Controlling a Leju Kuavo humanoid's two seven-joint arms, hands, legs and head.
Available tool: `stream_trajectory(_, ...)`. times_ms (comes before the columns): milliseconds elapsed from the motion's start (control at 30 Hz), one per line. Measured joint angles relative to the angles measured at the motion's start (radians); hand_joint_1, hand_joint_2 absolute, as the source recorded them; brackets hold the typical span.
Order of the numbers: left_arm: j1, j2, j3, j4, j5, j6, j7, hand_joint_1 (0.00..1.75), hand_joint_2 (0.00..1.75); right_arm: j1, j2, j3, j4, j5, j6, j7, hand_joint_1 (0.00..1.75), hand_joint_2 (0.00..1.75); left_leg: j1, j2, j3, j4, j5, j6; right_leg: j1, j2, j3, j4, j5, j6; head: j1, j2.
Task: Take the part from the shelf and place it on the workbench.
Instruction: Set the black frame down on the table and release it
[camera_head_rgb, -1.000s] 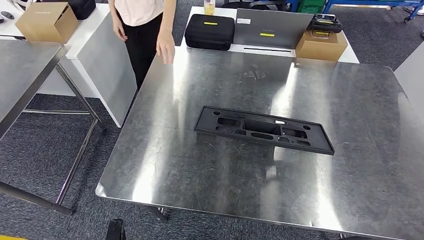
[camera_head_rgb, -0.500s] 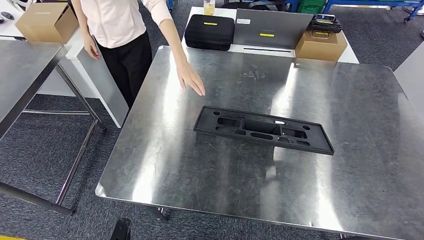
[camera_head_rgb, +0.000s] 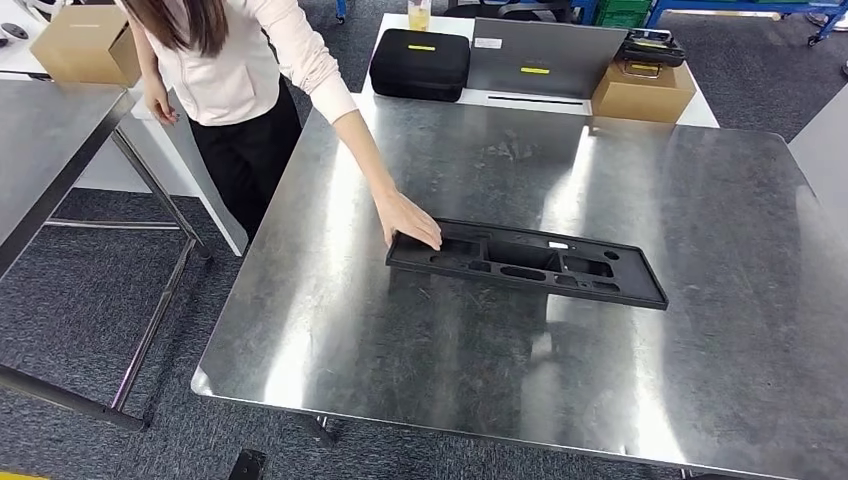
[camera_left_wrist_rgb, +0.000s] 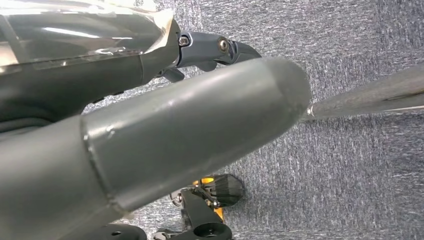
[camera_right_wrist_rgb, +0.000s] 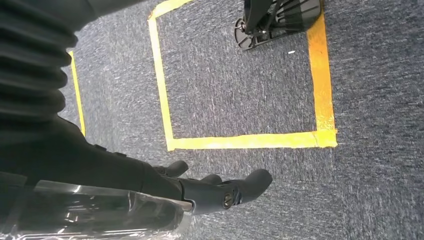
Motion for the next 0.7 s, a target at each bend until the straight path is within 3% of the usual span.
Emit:
stream_trajectory(100,0.005,0.0,0.0,0.0,0.0,0.001,-0.004,0.0,0.0,-0.001,-0.003,0.009,0.005,0.005,0.002,0.002,0.0,1.75,0.007,0.002,0.012,-0.015,0.006,0.008,-0.001,0.0,0.003,0.014,-0.008,0.003,0.0,0.0)
stream_trajectory(233,0.006,0.0,0.0,0.0,0.0,0.001,-0.004,0.0,0.0,-0.001,-0.004,0.01,0.007,0.005,0.002,0.002,0.0,1.75,0.01,0.004,0.015,-0.019,0.008,0.011,-0.001,-0.001,-0.002,0.034,-0.019,0.001,0.001,0.0)
stream_trajectory(267,0.007,0.0,-0.001,0.0,0.0,0.001,-0.004,0.0,0.0,-0.001,-0.005,0.013,0.009,0.007,0.004,0.003,0.0,1.75,0.011,0.005,0.016,-0.02,0.009,0.012,-0.001,-0.001,-0.022,0.075,-0.04,-0.003,0.002,0.0)
stream_trajectory(300,0.008,0.0,-0.001,0.0,-0.004,0.002,0.0,0.0,0.0,0.001,-0.006,0.018,0.013,0.013,0.009,0.008,0.0,1.75,0.011,0.007,0.017,-0.02,0.01,0.013,-0.001,0.0,-0.064,0.15,-0.068,-0.004,0.004,0.0)
stream_trajectory(333,0.009,-0.002,-0.003,0.001,-0.009,0.002,0.006,0.0,0.0,0.002,-0.008,0.027,0.017,0.025,0.017,0.016,0.0,1.75,0.012,0.008,0.017,-0.018,0.011,0.012,-0.002,0.0,-0.077,0.162,-0.07,0.003,0.005,0.0)
stream_trajectory(367,0.01,-0.005,-0.006,0.002,-0.014,0.001,0.014,0.0,0.0,0.004,-0.008,0.038,0.022,0.037,0.026,0.026,0.0,1.75,0.01,0.008,0.017,-0.015,0.011,0.007,-0.004,-0.001,-0.085,0.155,-0.058,0.009,0.006,0.0)
stream_trajectory(400,0.011,-0.007,-0.008,0.002,-0.02,0.001,0.021,0.0,0.0,0.006,-0.009,0.048,0.025,0.049,0.035,0.035,0.0,1.75,0.008,0.007,0.016,-0.011,0.01,0.001,-0.004,-0.001,-0.078,0.119,-0.028,0.013,0.007,0.0)
stream_trajectory(433,0.011,-0.009,-0.011,0.002,-0.024,0.001,0.027,0.0,0.0,0.006,-0.009,0.055,0.027,0.057,0.044,0.041,0.0,1.75,0.006,0.006,0.017,-0.007,0.01,-0.007,-0.004,-0.001,-0.049,0.05,0.01,0.011,0.006,0.0)
stream_trajectory(533,0.013,-0.011,-0.017,0.002,-0.032,0.004,0.033,0.0,0.0,0.007,-0.008,0.07,0.03,0.07,0.07,0.05,0.0,1.75,0.009,0.006,0.014,-0.004,0.013,-0.028,-0.002,-0.002,-0.054,0.043,0.035,-0.022,0.005,0.0)
stream_trajectory(600,0.014,-0.011,-0.019,0.002,-0.033,0.008,0.036,0.0,0.0,0.007,-0.009,0.078,0.031,0.076,0.08,0.051,0.0,1.75,0.016,0.008,-0.005,0.036,-0.029,-0.042,-0.006,-0.004,-0.059,0.042,0.049,-0.043,0.004,0.0)
stream_trajectory(700,0.016,-0.011,-0.024,0.002,-0.034,0.01,0.039,0.0,0.0,0.008,-0.011,0.084,0.033,0.077,0.085,0.053,0.0,1.75,0.025,0.012,-0.069,0.218,-0.157,-0.06,-0.004,-0.008,-0.078,0.044,0.068,-0.06,0.0,0.0)
